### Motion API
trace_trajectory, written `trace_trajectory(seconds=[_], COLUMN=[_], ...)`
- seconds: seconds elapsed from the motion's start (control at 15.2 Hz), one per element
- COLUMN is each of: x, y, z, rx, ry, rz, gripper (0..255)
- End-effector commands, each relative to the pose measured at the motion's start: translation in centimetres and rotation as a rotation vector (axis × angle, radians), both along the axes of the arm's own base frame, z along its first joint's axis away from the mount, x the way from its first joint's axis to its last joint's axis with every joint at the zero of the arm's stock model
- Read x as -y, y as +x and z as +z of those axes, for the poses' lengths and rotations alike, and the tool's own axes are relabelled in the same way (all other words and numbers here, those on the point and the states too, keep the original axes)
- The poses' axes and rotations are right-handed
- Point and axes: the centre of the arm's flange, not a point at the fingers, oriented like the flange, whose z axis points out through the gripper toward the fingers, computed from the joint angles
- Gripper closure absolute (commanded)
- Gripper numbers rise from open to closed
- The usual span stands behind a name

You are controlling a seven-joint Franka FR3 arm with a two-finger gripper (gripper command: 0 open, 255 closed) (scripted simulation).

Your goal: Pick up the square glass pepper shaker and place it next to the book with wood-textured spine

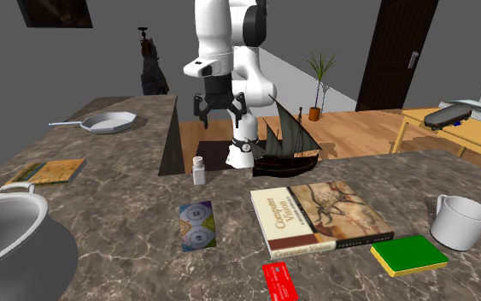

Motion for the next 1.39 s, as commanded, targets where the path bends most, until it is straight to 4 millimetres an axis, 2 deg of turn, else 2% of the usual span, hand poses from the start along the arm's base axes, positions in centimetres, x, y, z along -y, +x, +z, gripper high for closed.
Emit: trace_trajectory(seconds=[0.0, 0.46, 0.92, 1.32], x=[1.7, 7.7, 7.7, 7.7], y=[-0.1, -0.5, -0.9, -0.9], z=[-1.8, -8.3, -12.0, -12.3], rx=[-0.007, -0.035, -0.035, -0.035], ry=[-0.006, -0.027, -0.027, -0.027], rz=[0.004, 0.012, 0.012, 0.012], gripper=[0, 0, 0, 0])
